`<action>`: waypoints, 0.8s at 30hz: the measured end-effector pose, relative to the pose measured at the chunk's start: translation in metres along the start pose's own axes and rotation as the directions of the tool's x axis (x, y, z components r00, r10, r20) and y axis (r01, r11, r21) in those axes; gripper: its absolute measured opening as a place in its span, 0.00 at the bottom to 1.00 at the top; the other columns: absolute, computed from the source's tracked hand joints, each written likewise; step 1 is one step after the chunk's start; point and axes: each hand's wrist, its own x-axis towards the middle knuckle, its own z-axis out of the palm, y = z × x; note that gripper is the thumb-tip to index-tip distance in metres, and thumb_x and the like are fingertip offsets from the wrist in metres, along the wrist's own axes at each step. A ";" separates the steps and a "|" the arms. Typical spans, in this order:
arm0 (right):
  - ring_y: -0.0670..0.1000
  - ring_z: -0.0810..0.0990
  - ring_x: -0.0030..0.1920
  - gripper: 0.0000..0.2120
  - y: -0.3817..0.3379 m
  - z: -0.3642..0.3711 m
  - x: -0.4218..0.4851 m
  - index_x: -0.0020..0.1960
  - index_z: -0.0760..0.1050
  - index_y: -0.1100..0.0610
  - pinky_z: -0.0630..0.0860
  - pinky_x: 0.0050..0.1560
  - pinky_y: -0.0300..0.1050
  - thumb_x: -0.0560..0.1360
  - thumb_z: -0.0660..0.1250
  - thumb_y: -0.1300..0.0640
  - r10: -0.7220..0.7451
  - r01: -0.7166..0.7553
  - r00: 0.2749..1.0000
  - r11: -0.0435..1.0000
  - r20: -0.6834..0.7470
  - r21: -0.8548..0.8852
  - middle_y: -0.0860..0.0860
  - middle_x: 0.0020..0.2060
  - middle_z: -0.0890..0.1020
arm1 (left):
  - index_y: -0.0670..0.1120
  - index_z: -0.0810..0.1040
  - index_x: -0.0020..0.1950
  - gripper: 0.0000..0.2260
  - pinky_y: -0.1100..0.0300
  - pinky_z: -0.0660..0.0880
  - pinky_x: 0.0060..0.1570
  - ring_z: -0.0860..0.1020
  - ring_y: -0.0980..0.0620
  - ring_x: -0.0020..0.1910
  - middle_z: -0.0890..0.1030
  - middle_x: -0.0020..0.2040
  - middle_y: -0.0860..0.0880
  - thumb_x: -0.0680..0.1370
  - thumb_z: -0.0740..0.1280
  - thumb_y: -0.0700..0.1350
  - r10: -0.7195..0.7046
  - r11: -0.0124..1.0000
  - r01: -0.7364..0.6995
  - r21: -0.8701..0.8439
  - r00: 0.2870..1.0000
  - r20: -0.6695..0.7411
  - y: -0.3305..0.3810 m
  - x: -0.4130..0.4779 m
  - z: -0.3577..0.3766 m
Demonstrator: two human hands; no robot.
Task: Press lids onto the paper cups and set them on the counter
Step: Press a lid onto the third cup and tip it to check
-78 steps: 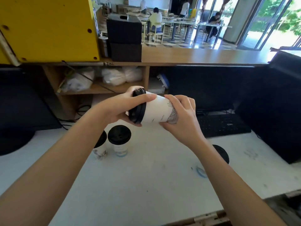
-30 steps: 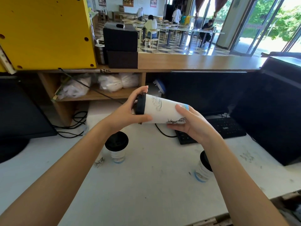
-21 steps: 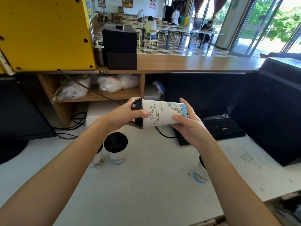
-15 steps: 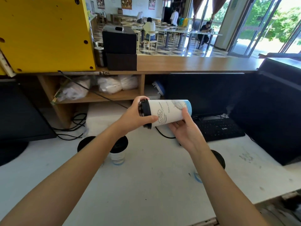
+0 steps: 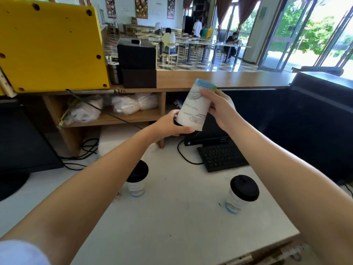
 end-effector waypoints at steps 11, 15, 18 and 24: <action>0.44 0.82 0.45 0.16 0.002 0.019 0.014 0.59 0.76 0.58 0.78 0.43 0.34 0.72 0.72 0.58 0.020 0.027 0.993 0.925 0.119 -0.379 0.49 0.48 0.83 | 0.52 0.57 0.73 0.41 0.50 0.73 0.60 0.71 0.51 0.64 0.70 0.66 0.52 0.67 0.77 0.49 -0.119 0.983 0.124 -0.137 0.992 0.047 -0.028 0.011 0.007; 0.44 0.81 0.46 0.18 0.003 0.022 0.015 0.61 0.75 0.58 0.77 0.43 0.34 0.72 0.71 0.57 0.037 0.025 0.990 0.901 0.135 -0.432 0.50 0.51 0.83 | 0.52 0.57 0.73 0.41 0.52 0.75 0.57 0.72 0.52 0.61 0.72 0.64 0.53 0.67 0.77 0.48 -0.128 0.976 0.135 -0.173 0.991 0.049 -0.034 0.011 0.008; 0.44 0.81 0.46 0.19 0.003 0.022 0.015 0.62 0.75 0.58 0.76 0.42 0.33 0.72 0.71 0.57 0.039 0.031 0.989 0.889 0.144 -0.457 0.50 0.51 0.82 | 0.53 0.56 0.73 0.41 0.53 0.75 0.55 0.73 0.53 0.61 0.72 0.64 0.52 0.67 0.77 0.48 -0.119 0.970 0.128 -0.205 0.991 0.055 -0.038 0.010 0.010; 0.46 0.81 0.47 0.20 0.000 0.021 0.016 0.61 0.75 0.59 0.77 0.43 0.34 0.71 0.72 0.57 0.063 0.032 0.983 0.866 0.171 -0.499 0.51 0.50 0.82 | 0.53 0.56 0.73 0.39 0.47 0.73 0.61 0.72 0.51 0.64 0.71 0.66 0.52 0.69 0.75 0.46 -0.114 0.951 0.129 -0.280 0.991 0.071 -0.041 0.009 0.020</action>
